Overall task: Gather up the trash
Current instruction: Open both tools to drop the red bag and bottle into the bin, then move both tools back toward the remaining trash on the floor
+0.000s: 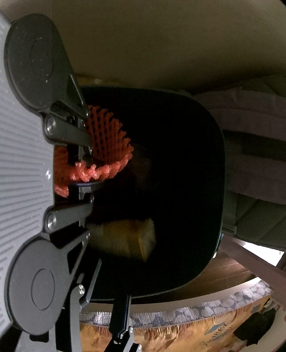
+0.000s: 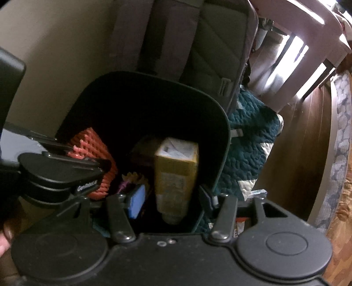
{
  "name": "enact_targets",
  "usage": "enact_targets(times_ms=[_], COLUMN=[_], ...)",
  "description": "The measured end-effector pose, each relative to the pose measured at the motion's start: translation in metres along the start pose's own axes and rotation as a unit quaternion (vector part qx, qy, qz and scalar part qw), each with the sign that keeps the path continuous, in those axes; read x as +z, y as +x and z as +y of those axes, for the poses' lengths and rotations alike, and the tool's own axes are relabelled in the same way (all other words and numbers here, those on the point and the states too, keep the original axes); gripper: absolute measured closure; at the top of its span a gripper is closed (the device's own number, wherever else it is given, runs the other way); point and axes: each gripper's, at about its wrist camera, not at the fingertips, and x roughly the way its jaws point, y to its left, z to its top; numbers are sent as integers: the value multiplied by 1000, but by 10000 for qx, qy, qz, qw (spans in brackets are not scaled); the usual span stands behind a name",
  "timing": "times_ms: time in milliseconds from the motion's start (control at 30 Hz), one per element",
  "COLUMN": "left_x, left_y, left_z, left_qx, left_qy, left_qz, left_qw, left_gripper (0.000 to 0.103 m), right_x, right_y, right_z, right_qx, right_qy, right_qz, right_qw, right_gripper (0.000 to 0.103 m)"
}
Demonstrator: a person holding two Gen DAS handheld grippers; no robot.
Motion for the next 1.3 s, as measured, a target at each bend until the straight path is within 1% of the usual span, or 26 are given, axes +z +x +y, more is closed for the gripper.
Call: enact_targets(times_ms=[67, 133, 200, 333, 400, 433, 467, 500, 633, 700, 867, 1000, 1167, 1200, 1300], left_x=[-1, -2, -5, -10, -12, -14, -15, -18, -24, -28, -43, -57, -74, -78, -88], left_y=[-1, -3, -6, -17, -23, -28, -32, -36, -53, -64, -96, -121, -143, -147, -159], left_z=[-1, -1, 1, 5, 1, 0, 0, -2, -4, -9, -29, -52, -93, -102, -132], left_qx=[-50, -72, -104, -158, -138, -131, -127, -83, 9, 91, 159, 213, 197, 190, 89], left_qy=[24, 47, 65, 87, 98, 105, 115, 112, 11, -16, -149, -230, -384, -407, -492], left_qz=[-56, -112, -189, -355, -469, -558, -621, -692, -879, -1028, -1382, -1667, -1861, -1902, -2035], left_qw=[10000, 9999, 9997, 9992, 9988, 9983, 9979, 9975, 9961, 9947, 9902, 9855, 9816, 9807, 9778], left_gripper=[90, 85, 75, 67, 47, 42, 37, 37, 37, 37, 37, 37, 36, 32, 31], right_x=[-2, -3, -5, -11, -14, -16, -18, -20, -27, -32, -49, -72, -102, -108, -125], right_y=[-2, -3, -6, -17, -24, -27, -31, -35, -51, -61, -92, -119, -144, -149, -164], right_z=[0, -2, -4, -10, -12, -13, -14, -15, -19, -23, -39, -55, -83, -90, -112], right_qx=[-5, 24, 29, 164, 240, 276, 313, 352, 467, 538, 734, 837, 926, 961, 1039], right_qy=[7, 29, 39, 114, 138, 143, 142, 148, 101, 121, 204, 154, 122, 114, 59], right_qz=[-21, -39, -83, -209, -304, -344, -405, -482, -678, -794, -1148, -1473, -1769, -1817, -1957], right_qw=[10000, 10000, 10000, 9996, 9992, 9989, 9986, 9981, 9965, 9953, 9905, 9854, 9798, 9786, 9751], right_gripper=[47, 46, 44, 40, 38, 36, 30, 27, 26, 25, 18, 17, 17, 17, 16])
